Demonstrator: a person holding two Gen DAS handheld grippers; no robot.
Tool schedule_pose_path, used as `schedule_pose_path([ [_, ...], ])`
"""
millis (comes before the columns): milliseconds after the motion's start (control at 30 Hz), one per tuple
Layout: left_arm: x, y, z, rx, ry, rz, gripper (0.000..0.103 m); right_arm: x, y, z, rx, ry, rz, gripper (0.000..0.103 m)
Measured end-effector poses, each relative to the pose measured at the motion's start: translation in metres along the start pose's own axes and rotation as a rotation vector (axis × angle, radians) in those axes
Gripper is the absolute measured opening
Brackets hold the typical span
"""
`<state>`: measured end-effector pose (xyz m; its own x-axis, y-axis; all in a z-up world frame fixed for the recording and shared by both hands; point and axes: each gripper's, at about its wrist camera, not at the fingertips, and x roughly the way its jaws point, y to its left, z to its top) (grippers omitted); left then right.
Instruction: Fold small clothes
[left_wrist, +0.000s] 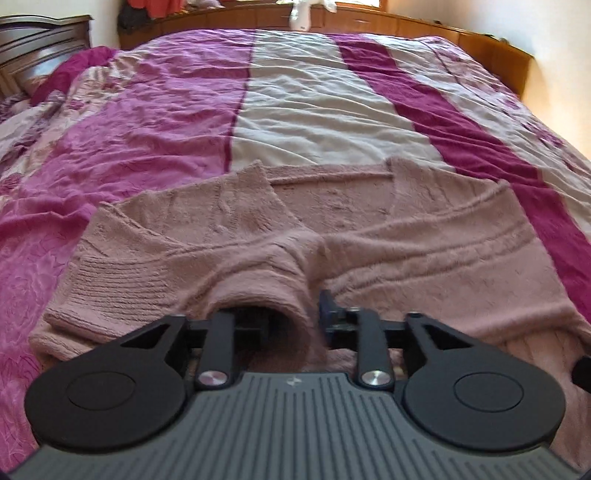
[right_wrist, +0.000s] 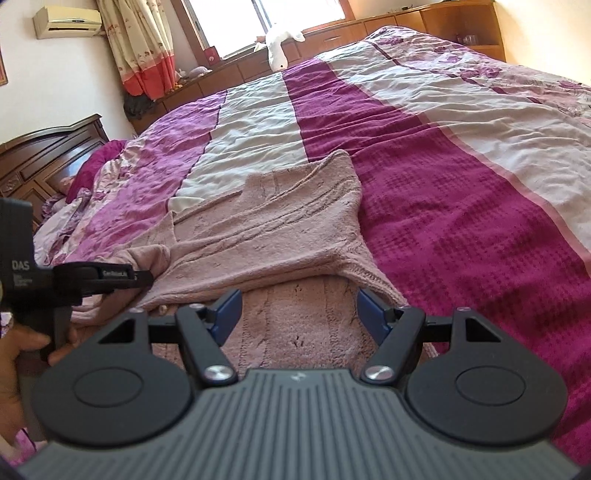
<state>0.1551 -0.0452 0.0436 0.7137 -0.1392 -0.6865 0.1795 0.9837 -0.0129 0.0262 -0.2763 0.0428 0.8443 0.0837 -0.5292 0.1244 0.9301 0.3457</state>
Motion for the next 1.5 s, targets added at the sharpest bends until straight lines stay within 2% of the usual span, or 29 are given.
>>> schedule_pose_path([
  [67, -0.006, 0.000, -0.002, 0.001, 0.007, -0.020, 0.060, -0.001, 0.000, 0.000, 0.002, -0.002, 0.003, 0.071],
  [367, -0.049, 0.020, -0.015, 0.007, 0.018, 0.013, 0.063, -0.005, 0.010, 0.004, -0.018, -0.016, 0.021, 0.071],
  [467, -0.064, 0.036, -0.021, -0.004, 0.024, 0.053, 0.067, -0.006, 0.016, 0.005, -0.029, -0.018, 0.030, 0.071],
  [733, -0.091, 0.085, -0.035, -0.059, 0.015, 0.200, 0.068, -0.004, 0.033, 0.008, -0.057, -0.005, 0.061, 0.071],
  [833, -0.094, 0.104, -0.041, -0.108, 0.025, 0.243, 0.068, 0.000, 0.040, 0.012, -0.054, 0.006, 0.079, 0.071],
  [1000, -0.093, 0.128, -0.052, -0.175, 0.049, 0.268, 0.068, 0.022, 0.051, 0.025, 0.028, 0.092, 0.154, 0.071],
  [1100, -0.089, 0.133, -0.056, -0.179, 0.052, 0.276, 0.068, 0.037, 0.061, 0.032, 0.091, 0.143, 0.194, 0.071],
  [1233, -0.085, 0.136, -0.057, -0.152, 0.049, 0.308, 0.068, 0.056, 0.085, 0.037, 0.097, 0.195, 0.229, 0.071],
  [1367, -0.080, 0.144, -0.058, -0.168, 0.058, 0.315, 0.068, 0.076, 0.108, 0.040, 0.091, 0.247, 0.260, 0.072],
  [1500, -0.074, 0.149, -0.056, -0.183, 0.065, 0.314, 0.068, 0.104, 0.123, 0.045, 0.149, 0.313, 0.290, 0.072],
])
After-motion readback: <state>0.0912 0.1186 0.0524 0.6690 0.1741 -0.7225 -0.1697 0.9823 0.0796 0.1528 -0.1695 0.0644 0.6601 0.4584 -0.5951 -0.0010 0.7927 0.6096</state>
